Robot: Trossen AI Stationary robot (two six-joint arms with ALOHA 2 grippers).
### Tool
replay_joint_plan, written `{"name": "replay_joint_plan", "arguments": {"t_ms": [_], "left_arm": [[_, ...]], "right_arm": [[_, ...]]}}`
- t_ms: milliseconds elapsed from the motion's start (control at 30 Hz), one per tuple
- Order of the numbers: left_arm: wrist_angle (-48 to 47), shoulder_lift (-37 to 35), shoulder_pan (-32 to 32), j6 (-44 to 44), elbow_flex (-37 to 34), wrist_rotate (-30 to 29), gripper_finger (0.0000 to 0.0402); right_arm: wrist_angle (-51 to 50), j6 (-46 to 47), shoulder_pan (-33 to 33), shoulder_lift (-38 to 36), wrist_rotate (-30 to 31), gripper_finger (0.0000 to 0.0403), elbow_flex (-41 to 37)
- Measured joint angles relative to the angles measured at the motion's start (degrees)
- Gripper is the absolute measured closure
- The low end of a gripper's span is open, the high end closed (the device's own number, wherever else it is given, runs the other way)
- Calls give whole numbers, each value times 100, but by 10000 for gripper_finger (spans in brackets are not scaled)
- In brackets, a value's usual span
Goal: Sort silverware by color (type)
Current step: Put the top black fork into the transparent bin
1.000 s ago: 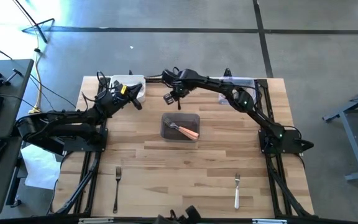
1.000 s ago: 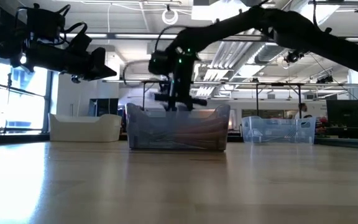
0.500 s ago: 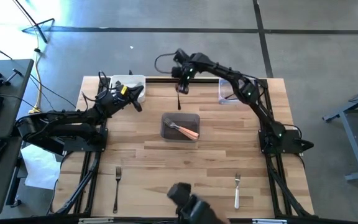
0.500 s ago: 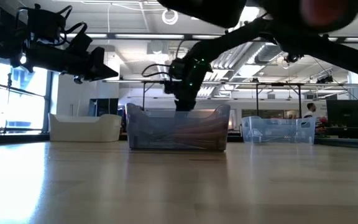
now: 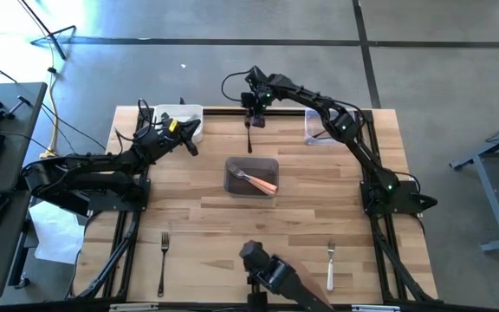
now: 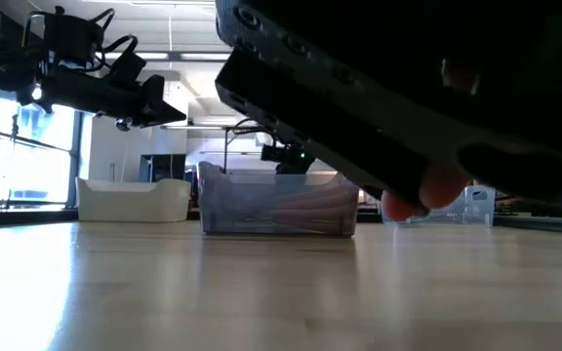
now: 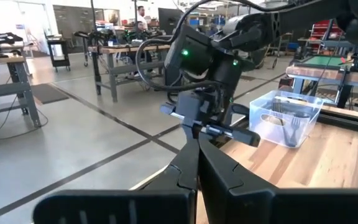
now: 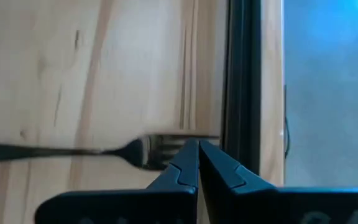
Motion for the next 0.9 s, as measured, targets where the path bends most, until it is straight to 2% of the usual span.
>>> {"name": "replay_joint_plan", "arguments": {"t_ms": [400,800,900], "left_arm": [[-20,109,-215,-34,0,-267,401],[-5,109,-369,97,2,-529,401],[-5,109,-369,102,2,-529,401]], "right_arm": [[-92,-144,-38,160,-79,403,-18],[-1154,-301,-60,130,252,403,11],[-1534,-337,-63,108,494,403,23]]}}
